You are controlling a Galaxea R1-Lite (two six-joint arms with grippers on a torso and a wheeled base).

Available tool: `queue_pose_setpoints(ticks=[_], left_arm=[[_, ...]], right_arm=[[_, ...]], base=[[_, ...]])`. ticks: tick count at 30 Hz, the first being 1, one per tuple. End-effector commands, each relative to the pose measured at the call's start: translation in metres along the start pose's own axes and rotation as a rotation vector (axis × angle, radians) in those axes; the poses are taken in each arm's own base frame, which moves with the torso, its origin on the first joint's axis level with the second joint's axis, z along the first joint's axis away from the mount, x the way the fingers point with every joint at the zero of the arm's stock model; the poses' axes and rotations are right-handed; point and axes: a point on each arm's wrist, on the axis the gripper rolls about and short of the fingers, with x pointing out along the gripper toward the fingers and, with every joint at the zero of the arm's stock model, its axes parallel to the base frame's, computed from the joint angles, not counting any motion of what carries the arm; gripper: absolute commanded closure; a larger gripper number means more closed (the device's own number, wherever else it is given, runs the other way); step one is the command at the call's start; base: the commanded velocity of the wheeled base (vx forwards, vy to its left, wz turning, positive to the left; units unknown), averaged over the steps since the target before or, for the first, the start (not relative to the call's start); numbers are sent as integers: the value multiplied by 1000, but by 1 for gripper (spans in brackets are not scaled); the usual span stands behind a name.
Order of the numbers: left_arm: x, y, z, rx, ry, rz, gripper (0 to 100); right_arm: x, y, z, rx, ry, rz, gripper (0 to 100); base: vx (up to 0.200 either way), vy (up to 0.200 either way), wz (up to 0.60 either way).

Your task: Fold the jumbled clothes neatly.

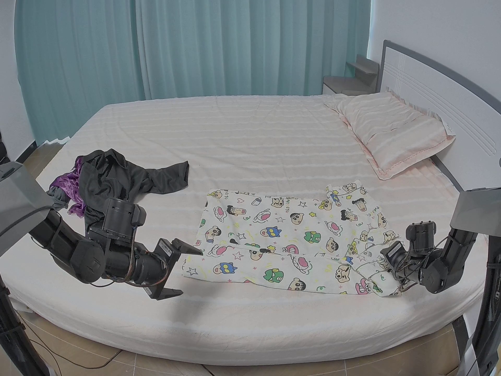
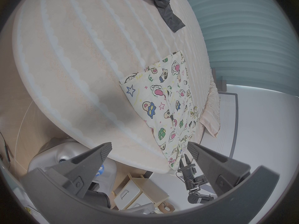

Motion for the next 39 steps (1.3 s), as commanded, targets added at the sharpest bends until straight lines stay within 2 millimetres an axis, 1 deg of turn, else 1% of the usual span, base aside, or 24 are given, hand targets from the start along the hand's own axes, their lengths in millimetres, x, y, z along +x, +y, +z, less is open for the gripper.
queue_pose_setpoints(ticks=[1,8,11,12,13,16,18,22,26,27,32,36,38,39], left_arm=[[0,1,1,-3,-1,1,0],[1,0,0,-2,-1,2,0],[1,1,1,-2,-18,10,0],[1,1,1,-2,-18,10,0],[1,1,1,-2,-21,9,0],[1,1,1,-1,-22,8,0],[1,1,1,-1,-22,8,0],[1,1,1,-2,-21,9,0],[1,1,1,-2,-21,9,0],[1,1,1,-2,-21,9,0],[1,1,1,-2,-23,10,0],[1,1,1,-2,-23,10,0],[1,1,1,-2,-23,10,0],[1,1,1,-1,-22,10,0]], right_arm=[[5,-3,-1,-5,4,-17,100],[-6,1,5,-16,-11,-1,100],[-15,7,9,-17,-16,8,100],[-15,7,9,-17,-16,8,100],[-22,12,12,-19,-16,7,100],[-31,20,16,-30,-20,19,100],[-34,23,18,-47,-19,20,100],[-30,22,20,-67,-16,4,100],[-21,11,15,-66,11,-39,100],[-21,9,14,-65,15,-42,0],[-25,10,12,-66,16,-37,0],[-42,23,21,-58,-23,21,0],[-54,29,19,-64,-21,47,0],[-55,29,19,-63,-21,49,0]], base=[[0,0,0],[0,0,0],[0,0,0],[0,0,0],[0,0,0],[0,0,0],[0,0,0],[0,0,0],[0,0,0],[0,0,0],[0,0,0],[0,0,0],[0,0,0],[0,0,0]])
